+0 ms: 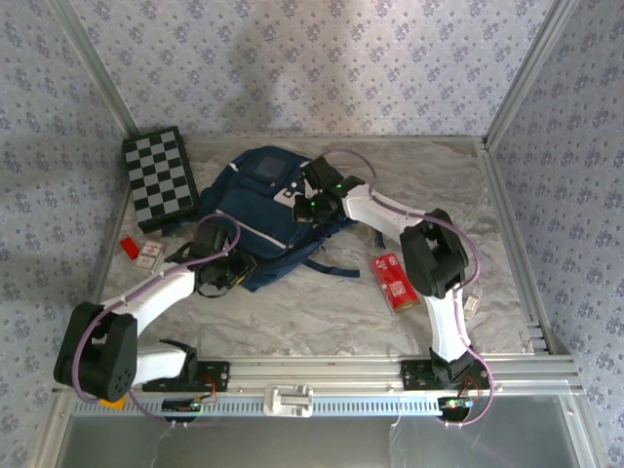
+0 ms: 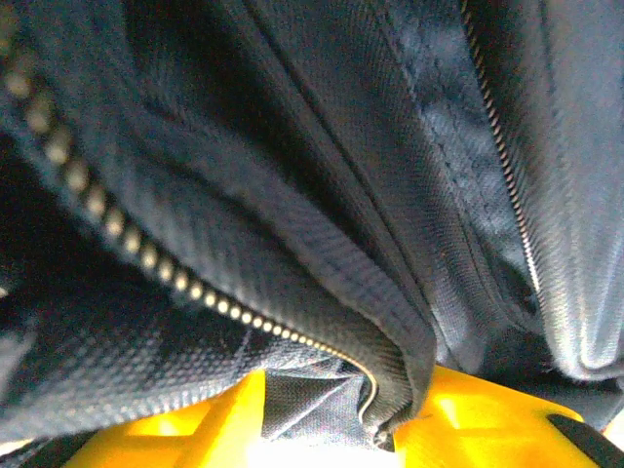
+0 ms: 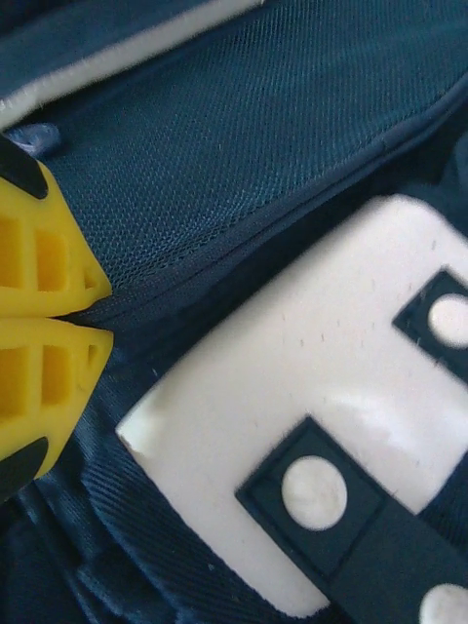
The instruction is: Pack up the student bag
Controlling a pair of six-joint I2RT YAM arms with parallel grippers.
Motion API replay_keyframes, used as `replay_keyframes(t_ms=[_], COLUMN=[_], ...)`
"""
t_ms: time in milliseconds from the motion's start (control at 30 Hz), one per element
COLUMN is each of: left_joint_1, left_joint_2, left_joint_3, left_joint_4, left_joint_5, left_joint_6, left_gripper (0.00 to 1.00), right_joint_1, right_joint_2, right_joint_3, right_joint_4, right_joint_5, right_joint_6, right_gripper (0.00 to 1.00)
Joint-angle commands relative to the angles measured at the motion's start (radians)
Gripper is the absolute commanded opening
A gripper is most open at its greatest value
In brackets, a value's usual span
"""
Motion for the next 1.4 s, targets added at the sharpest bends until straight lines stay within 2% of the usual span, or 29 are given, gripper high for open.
replay_keyframes(t_ms=[0, 133, 333, 433, 567, 667, 767, 867, 1000, 1067, 1200, 1367], left_joint_1=[0.045, 0.072, 0.119, 0.123, 0.112, 0.049, -0.068, -0.201, -0.345, -0.363, -0.298, -0.197], left_joint_2=[0.049, 0.096, 0.144, 0.111, -0.033, -0.165, -0.247, -0.288, -0.258, -0.207, -0.089, -0.017], left_joint_3=[0.068, 0.146, 0.252, 0.272, 0.226, 0.176, 0.154, 0.124, 0.056, 0.032, 0.053, 0.107], left_joint_4=[0.022, 0.026, 0.014, -0.035, -0.1, -0.141, -0.177, -0.155, -0.019, 0.053, 0.126, 0.204], left_joint_5=[-0.069, -0.082, -0.093, -0.1, -0.108, -0.147, -0.221, -0.308, -0.357, -0.349, -0.297, -0.271], left_joint_6=[0.06, 0.103, 0.192, 0.254, 0.263, 0.221, 0.159, 0.072, -0.033, -0.051, -0.011, 0.118], left_gripper=[0.38, 0.37, 0.39, 0.54, 0.68, 0.75, 0.87, 0.94, 0.93, 0.93, 0.91, 0.86], right_joint_1=[-0.009, 0.001, 0.049, 0.062, 0.059, 0.053, 0.063, 0.067, 0.061, 0.059, 0.073, 0.075], right_joint_2=[-0.148, -0.196, -0.208, -0.205, -0.221, -0.259, -0.289, -0.32, -0.328, -0.332, -0.364, -0.405], right_joint_3=[-0.077, -0.131, -0.163, -0.163, -0.198, -0.27, -0.265, -0.285, -0.264, -0.267, -0.28, -0.316], right_joint_4=[0.072, 0.144, 0.265, 0.295, 0.276, 0.387, 0.39, 0.424, 0.4, 0.404, 0.33, 0.324], right_joint_5=[-0.035, -0.063, -0.015, 0.008, 0.071, 0.066, 0.086, 0.128, 0.167, 0.166, 0.247, 0.261], right_joint_6=[0.06, 0.115, 0.213, 0.257, 0.327, 0.408, 0.433, 0.47, 0.478, 0.477, 0.44, 0.446], right_gripper=[0.0, 0.0, 0.0, 0.0, 0.0, 0.0, 0.0, 0.0, 0.0, 0.0, 0.0, 0.0])
